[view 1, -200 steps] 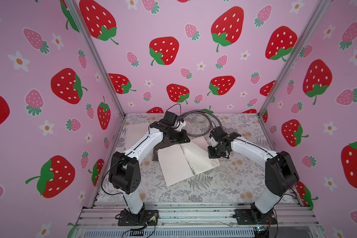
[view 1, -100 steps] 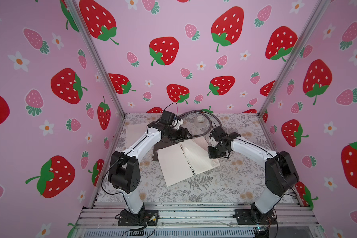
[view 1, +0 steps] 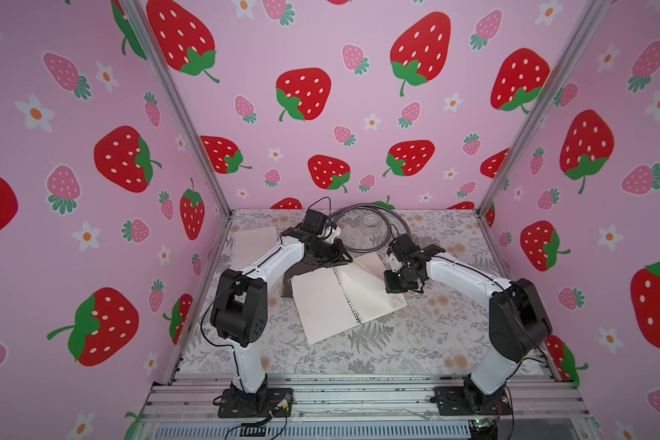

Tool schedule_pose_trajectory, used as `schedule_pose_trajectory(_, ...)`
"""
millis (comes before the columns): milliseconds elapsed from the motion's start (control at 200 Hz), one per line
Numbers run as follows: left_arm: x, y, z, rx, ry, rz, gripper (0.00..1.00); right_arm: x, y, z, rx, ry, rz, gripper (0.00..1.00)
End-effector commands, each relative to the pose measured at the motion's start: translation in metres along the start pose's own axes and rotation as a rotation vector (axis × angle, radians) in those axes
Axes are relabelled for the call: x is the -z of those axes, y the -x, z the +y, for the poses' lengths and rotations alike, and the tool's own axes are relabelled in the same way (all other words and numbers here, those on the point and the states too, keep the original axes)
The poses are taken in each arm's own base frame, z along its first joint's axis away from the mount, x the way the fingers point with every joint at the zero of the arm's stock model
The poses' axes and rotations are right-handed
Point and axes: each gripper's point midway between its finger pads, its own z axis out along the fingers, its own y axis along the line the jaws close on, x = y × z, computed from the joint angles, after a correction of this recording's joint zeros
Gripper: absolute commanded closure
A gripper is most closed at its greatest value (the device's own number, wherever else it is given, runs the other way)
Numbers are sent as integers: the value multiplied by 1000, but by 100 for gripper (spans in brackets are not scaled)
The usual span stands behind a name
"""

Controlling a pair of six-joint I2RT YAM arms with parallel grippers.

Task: Tear off pages from different notebooks
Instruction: Tear off the paper from the notebook.

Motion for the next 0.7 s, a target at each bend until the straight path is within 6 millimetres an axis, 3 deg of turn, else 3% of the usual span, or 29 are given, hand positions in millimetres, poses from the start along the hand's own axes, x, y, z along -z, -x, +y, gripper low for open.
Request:
schedule_pose_trajectory(0,-9,1,3,18,-13,9,96,0,2,3,14,-1,-3,100)
schedule_pose_trajectory(15,-9,1,4,20,-11,9,100,0,2,3,14,-1,-2,100)
schedule_pose_trajectory(90,-11,0,5,15,-5,9,100,2,2,7,23,13,-2,97)
schedule_pose_trajectory(200,-11,-7,8,11,10,17,100,8,4,5,27,-23,-30,52)
schedule_pose_trajectory(310,-11,-13,15,16,30,19,100,27,17,1,75,-96,-159,28)
schedule_pose_trajectory(430,-11,-18,19,27,41,17,100,55,31,18,159,-92,-310,25)
schedule_pose_trajectory(510,-11,-19,19,32,42,22,100,63,36,30,198,-65,-337,24)
schedule_pose_trajectory(695,-3,-15,8,9,42,16,100,42,37,62,340,-43,-257,23)
